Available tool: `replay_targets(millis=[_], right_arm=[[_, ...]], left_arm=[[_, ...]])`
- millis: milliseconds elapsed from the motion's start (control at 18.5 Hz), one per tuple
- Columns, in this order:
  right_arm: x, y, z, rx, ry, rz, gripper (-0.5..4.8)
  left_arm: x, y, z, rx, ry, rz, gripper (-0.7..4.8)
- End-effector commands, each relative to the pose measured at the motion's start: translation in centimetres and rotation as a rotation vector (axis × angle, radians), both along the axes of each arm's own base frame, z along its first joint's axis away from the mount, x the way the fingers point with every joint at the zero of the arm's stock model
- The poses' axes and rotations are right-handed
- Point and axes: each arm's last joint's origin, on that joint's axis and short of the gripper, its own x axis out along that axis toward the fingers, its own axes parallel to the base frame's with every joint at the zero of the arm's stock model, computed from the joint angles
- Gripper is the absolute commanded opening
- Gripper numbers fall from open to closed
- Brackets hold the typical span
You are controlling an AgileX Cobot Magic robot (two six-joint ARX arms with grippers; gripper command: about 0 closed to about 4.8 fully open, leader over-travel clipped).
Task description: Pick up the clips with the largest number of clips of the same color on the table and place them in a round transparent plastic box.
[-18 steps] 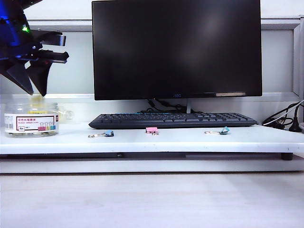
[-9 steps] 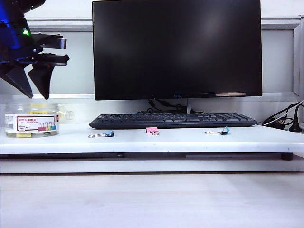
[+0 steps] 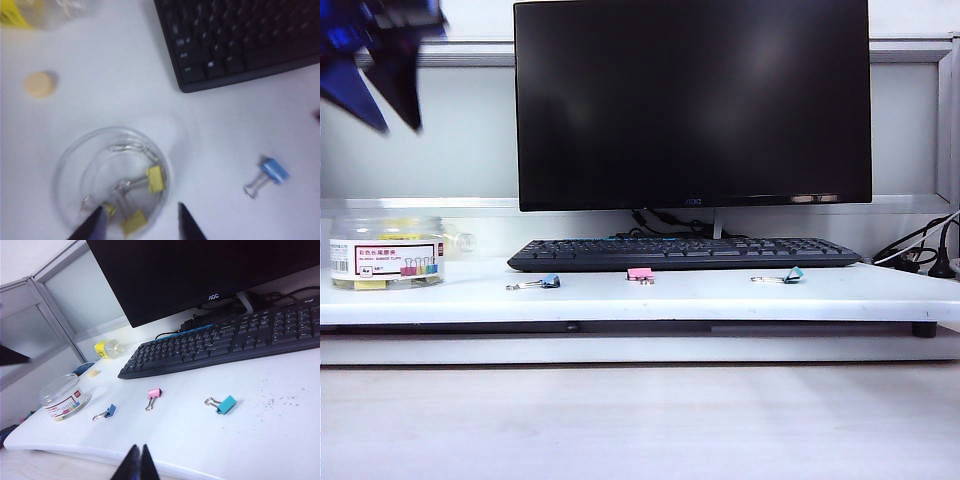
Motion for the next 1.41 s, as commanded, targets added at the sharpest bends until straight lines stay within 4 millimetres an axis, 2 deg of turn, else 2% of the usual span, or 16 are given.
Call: replay_targets(millis=[54, 217, 379, 542, 704, 867, 1083, 1408], right_arm=[[0.0, 0.0, 0.1, 0.001, -0.016, 0.003, -0.01], [0.0, 0.0, 0.1, 0.001, -0.017, 0.003, -0.01], [0.0, 0.0, 0.1, 0.001, -0.016, 0.004, -0.01], [0.0, 0.1, 0.1, -0.001, -0.016, 0.022, -0.01], [0.0, 0.1, 0.1, -0.001, -0.016, 0.022, -0.01], [-0.1, 0.1, 0.1, -0.003, -0.016, 0.033, -0.01], [-0.1, 0.1, 0.0, -0.003, -0.009, 0.035, -0.01], [0.0, 0.1, -0.2, -0.003, 0.011, 0.034, -0.01]], left_arm=[[-3.0, 0.6, 2.3, -0.052, -0.032, -0.023, 1.92], [-7.1, 1.4, 4.0, -0.11, -0.062, -0.065, 1.92], [-11.2, 2.3, 3.7, -0.172, -0.121, -0.071, 1.92], [-15.2, 3.2, 0.6, -0.248, -0.128, -0.06, 1.92], [-17.9, 3.8, -2.9, -0.313, -0.204, -0.062, 1.92], [-18.6, 3.8, -5.3, -0.367, -0.273, -0.115, 1.92], [-17.1, 3.4, -8.5, -0.378, -0.313, -0.119, 1.92], [-16.4, 3.4, -11.3, -0.362, -0.301, -0.093, 1.83]])
